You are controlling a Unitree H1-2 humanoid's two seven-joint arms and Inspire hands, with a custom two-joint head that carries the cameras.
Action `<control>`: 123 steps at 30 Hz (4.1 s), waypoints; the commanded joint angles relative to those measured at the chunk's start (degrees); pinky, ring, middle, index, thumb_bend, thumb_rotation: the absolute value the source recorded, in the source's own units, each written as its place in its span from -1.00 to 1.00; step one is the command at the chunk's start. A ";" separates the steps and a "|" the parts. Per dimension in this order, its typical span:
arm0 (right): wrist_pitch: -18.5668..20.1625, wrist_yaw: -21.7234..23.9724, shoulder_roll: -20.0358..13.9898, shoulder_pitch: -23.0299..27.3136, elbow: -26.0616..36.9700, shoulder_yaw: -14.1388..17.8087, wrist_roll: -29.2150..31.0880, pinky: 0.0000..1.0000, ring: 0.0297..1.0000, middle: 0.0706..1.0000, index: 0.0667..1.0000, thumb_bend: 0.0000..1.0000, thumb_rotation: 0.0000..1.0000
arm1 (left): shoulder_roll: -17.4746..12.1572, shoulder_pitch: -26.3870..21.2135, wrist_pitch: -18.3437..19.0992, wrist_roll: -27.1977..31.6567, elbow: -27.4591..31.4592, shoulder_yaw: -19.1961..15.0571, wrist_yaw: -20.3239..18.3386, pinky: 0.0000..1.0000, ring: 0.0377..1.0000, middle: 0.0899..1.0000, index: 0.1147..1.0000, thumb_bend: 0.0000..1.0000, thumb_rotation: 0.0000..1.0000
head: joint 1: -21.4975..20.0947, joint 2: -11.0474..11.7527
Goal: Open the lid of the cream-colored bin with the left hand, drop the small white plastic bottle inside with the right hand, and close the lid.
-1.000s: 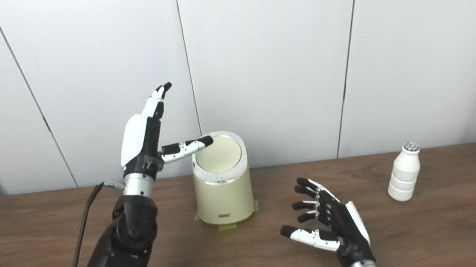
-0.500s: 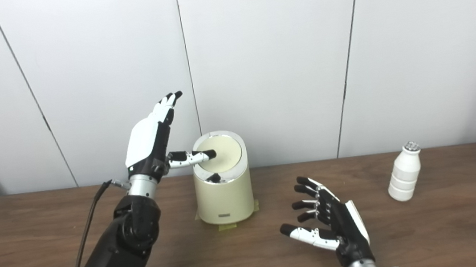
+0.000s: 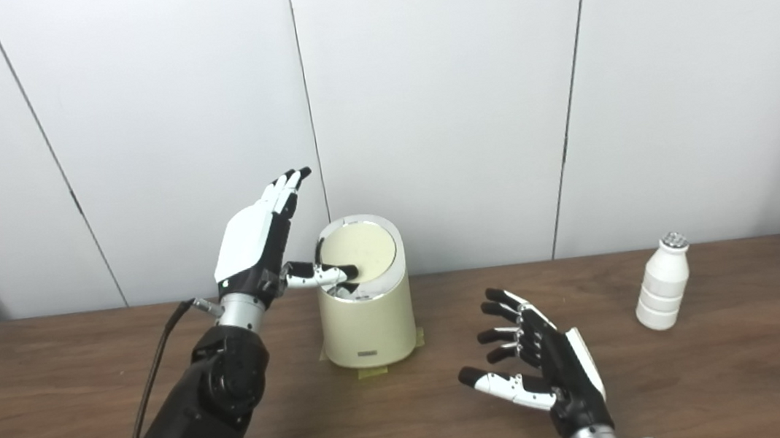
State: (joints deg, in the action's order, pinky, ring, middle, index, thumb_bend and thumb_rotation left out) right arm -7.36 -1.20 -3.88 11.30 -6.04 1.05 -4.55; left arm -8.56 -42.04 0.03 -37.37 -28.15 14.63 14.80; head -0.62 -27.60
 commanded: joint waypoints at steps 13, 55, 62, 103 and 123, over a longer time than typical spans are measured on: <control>-1.90 -0.41 0.66 2.12 3.10 -0.33 -0.34 0.06 0.30 0.58 0.62 0.70 -0.46 | -0.19 -4.79 3.11 -2.03 -1.17 1.97 0.14 0.85 1.00 1.00 1.00 0.90 -0.54 | -0.54 -0.63; -1.23 0.11 0.33 1.67 3.73 -0.52 -0.03 0.05 0.32 0.59 0.63 0.66 -0.48 | -1.60 -3.10 8.30 -4.89 11.40 0.73 -3.93 0.33 0.75 0.88 0.92 0.66 -0.56 | -0.17 -1.30; -0.70 0.05 0.30 1.54 4.36 -0.71 -0.52 0.05 0.32 0.58 0.62 0.65 -0.47 | 0.33 0.58 2.99 7.71 17.50 -8.66 -3.30 0.35 0.63 0.67 0.72 0.49 -0.55 | -0.05 -1.30; 2.81 -1.10 -7.89 8.96 8.45 3.35 -4.92 0.06 0.29 0.52 0.59 0.55 -0.55 | -0.16 29.21 -5.63 35.13 24.43 -19.26 -14.39 0.19 0.44 0.59 0.69 0.22 -0.46 | -19.88 5.32; 10.26 -4.33 -22.94 19.94 4.65 14.34 -4.66 0.43 0.48 0.57 0.64 0.47 -0.71 | -1.39 27.80 -4.72 37.08 22.39 -20.04 -15.75 0.24 0.54 0.64 0.66 0.18 -0.54 | -24.77 7.12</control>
State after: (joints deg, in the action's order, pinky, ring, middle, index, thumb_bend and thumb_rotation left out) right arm 3.10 -4.68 -25.07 28.94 -1.56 14.74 -8.62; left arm -9.29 -11.56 -3.95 -0.44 -7.88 -5.21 -0.98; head -25.31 -20.48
